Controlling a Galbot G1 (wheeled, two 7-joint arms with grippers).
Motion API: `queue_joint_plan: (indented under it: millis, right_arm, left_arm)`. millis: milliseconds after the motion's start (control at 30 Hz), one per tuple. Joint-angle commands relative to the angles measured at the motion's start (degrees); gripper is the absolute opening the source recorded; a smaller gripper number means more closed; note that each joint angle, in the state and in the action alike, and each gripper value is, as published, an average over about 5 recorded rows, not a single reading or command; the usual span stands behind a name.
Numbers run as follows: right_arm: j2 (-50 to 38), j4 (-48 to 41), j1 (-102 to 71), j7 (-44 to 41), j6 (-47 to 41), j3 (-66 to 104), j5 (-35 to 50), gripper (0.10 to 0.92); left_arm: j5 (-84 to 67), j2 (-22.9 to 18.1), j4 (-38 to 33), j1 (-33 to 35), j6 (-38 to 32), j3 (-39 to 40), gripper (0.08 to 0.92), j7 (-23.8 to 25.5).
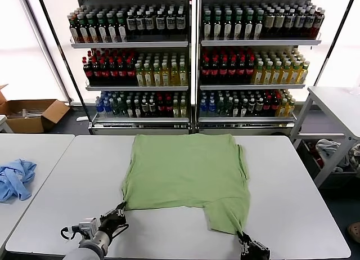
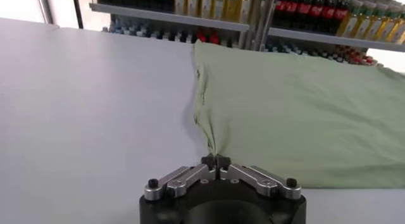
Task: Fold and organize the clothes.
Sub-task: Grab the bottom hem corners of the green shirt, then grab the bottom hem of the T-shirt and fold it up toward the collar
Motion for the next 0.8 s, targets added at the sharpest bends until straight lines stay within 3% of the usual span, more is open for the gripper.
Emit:
queue_joint_plan:
  millis: [33,467,800]
  right_arm:
    - [-0.3,-0.2,-0.2,0.0,0.2,-0.3,-0.6,0.106]
    - [-0.3,1.9,0.6,0.1,2.9,3.1,-5.2,0.106]
    - [-1.6,1.4,7.2,0.2,0.3,4.9,-1.3,0.106]
  left_arm:
    - [0.2,-0.1,-0.2,0.0,-0.1,0.3,0.085,0.5]
    - [0.3,0.8,-5.9,0.2,-1.9,-1.2,0.085,-0.2]
    - [-0.7,-0.2,-5.7,-7.8,-1.4,1.1,0.085,-2.1]
